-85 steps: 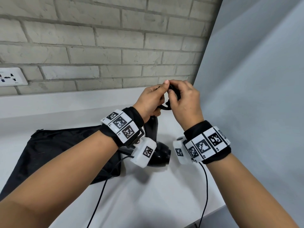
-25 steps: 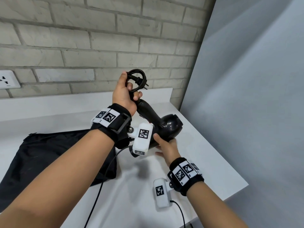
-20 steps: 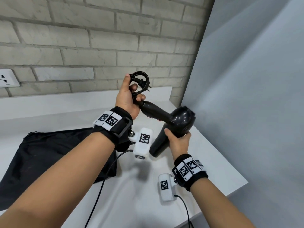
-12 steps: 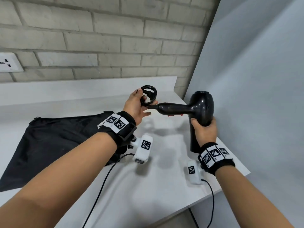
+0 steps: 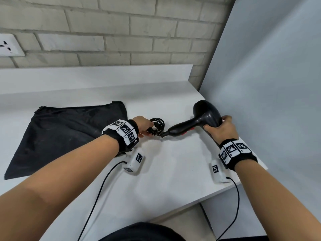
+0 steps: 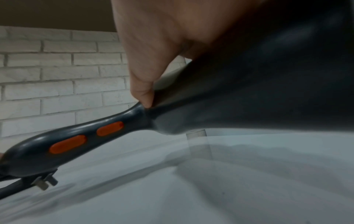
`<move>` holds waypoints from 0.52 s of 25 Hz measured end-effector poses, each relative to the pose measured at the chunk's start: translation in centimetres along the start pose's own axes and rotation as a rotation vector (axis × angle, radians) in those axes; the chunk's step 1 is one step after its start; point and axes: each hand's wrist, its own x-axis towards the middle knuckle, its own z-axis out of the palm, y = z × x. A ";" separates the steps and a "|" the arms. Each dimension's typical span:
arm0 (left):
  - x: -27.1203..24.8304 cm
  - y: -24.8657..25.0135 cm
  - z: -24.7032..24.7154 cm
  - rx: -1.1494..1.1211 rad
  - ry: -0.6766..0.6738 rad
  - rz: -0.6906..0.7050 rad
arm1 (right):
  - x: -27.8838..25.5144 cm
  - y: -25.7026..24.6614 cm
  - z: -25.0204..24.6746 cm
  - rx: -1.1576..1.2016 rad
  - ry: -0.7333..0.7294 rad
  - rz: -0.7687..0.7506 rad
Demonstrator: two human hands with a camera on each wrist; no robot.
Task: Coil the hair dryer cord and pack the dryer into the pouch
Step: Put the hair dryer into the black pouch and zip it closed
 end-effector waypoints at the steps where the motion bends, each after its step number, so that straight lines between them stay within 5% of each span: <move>1: 0.0 -0.2 0.1 0.051 -0.009 -0.012 | 0.1 0.0 0.2 -0.031 -0.017 -0.001; 13: -0.9 -0.4 0.3 0.392 -0.014 0.015 | 1.3 0.9 1.5 -0.217 -0.108 -0.012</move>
